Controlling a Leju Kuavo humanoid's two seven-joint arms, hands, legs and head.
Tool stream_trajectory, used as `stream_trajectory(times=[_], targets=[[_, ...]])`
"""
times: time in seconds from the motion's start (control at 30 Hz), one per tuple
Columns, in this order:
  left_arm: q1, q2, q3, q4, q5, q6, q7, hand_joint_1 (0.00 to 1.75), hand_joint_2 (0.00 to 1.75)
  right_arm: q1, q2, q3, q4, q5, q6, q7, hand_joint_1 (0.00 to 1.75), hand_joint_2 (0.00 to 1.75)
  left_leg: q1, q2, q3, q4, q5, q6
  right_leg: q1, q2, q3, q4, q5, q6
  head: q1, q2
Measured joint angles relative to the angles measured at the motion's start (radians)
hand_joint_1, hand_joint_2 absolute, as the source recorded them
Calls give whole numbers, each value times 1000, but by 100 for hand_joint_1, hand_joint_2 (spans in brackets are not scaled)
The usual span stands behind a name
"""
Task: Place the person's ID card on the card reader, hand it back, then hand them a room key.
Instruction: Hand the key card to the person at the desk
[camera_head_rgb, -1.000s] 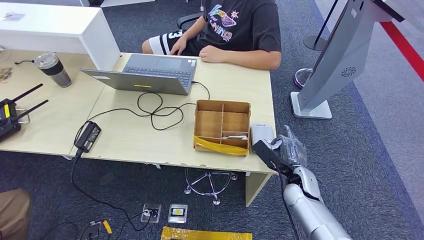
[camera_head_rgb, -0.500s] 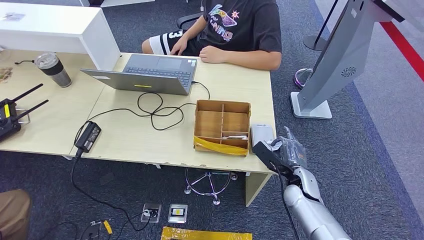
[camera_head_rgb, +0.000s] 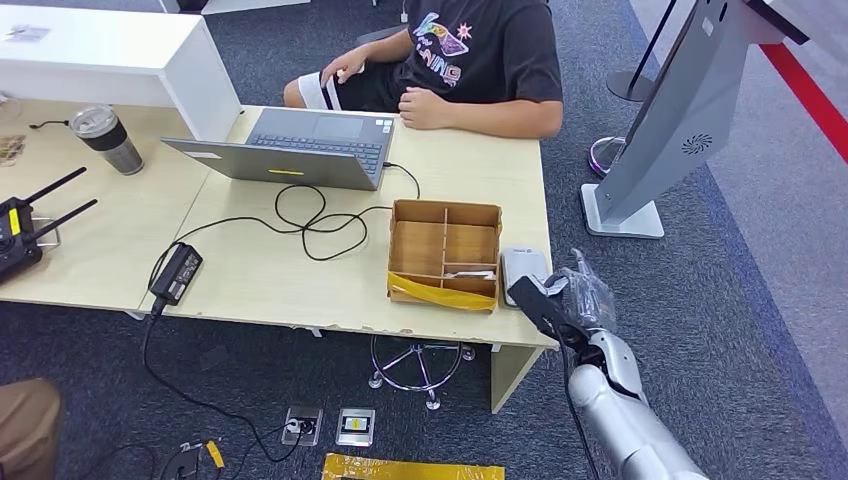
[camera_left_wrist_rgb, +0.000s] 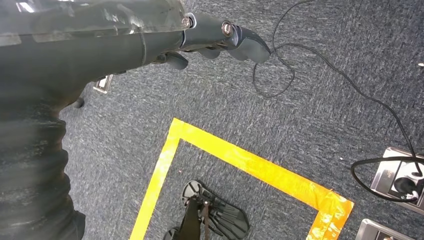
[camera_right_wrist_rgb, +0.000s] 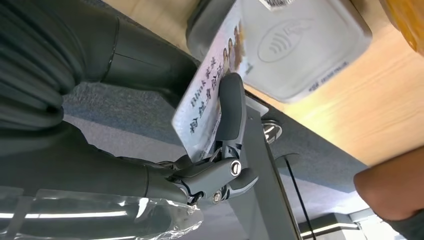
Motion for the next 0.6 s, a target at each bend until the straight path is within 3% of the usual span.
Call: stream_trajectory(times=[0.3, 0.6], targets=[[0, 0, 0, 0, 4, 0, 0, 0, 175, -93, -42, -25, -66, -20, -2, -18, 175, 175, 0, 0, 0, 0, 0, 0, 0, 0, 0, 0, 0, 1, 0, 0], [0, 0, 0, 0, 7, 1, 0, 0, 175, -106, -60, -44, -142, -4, 5, -8, 175, 175, 0, 0, 0, 0, 0, 0, 0, 0, 0, 0, 0, 1, 0, 0]])
